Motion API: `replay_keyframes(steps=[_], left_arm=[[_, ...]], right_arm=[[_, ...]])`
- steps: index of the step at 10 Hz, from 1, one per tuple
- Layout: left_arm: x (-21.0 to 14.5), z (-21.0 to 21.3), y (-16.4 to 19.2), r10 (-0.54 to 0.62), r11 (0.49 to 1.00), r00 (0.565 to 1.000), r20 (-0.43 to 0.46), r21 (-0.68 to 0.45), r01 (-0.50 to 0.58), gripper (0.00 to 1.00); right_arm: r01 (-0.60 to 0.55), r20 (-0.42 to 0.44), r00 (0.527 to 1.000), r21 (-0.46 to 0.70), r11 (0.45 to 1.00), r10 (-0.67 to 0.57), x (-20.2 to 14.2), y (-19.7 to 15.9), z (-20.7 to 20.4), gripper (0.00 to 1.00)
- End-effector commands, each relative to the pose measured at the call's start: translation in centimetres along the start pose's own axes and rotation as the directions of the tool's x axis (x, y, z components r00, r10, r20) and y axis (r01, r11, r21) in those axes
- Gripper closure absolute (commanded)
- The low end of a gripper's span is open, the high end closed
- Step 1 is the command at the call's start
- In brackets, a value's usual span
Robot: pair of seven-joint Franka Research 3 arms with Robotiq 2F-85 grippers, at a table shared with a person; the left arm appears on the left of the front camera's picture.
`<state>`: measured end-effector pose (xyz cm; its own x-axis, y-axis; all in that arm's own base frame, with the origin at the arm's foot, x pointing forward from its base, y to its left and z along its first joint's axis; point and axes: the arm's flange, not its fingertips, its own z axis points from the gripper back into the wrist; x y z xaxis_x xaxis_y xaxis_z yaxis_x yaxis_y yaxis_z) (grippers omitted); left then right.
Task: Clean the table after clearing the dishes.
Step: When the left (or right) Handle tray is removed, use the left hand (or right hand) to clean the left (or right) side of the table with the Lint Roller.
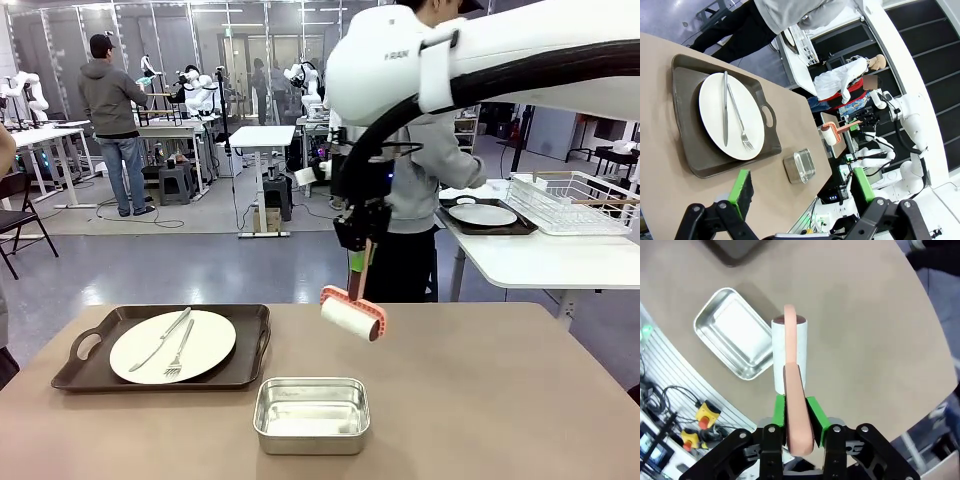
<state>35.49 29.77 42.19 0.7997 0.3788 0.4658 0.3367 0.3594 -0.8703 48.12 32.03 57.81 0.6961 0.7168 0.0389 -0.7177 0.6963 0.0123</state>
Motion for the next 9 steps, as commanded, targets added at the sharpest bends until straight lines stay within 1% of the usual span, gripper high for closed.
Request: replay_keyframes(steps=[1,2,4,5,6,9], left_arm=[[-0.2,0.3,-0.2,0.000,1.000,1.000,-0.002,-0.005,0.000,0.00],[-0.2,0.3,-0.2,0.000,1.000,1.000,-0.002,-0.005,0.000,0.00],[-0.2,0.3,-0.2,0.000,1.000,1.000,-0.002,-0.005,0.000,0.00],[-0.2,0.3,-0.2,0.000,1.000,1.000,-0.002,-0.005,0.000,0.00],[-0.2,0.3,-0.2,0.000,1.000,1.000,-0.002,-0.005,0.000,0.00],[-0.2,0.3,-0.2,0.000,1.000,1.000,-0.002,-0.005,0.000,0.00]], right_arm=[[0.144,0.033,0.989,-0.005,0.990,-0.144,-4.0,-0.4,-0.8,1.00],[0.243,0.036,0.970,-0.036,0.969,-0.241,-5.3,-1.1,-0.5,1.00],[0.322,0.085,0.944,-0.038,0.946,-0.318,-6.6,-2.0,-0.5,1.00],[0.258,0.098,0.963,-0.064,0.964,-0.251,-5.9,-2.1,-1.0,1.00],[0.260,0.035,0.965,-0.035,0.965,-0.259,-5.7,-2.9,0.4,1.00],[0.260,0.035,0.965,-0.035,0.965,-0.259,-5.7,-2.9,0.4,1.00]])
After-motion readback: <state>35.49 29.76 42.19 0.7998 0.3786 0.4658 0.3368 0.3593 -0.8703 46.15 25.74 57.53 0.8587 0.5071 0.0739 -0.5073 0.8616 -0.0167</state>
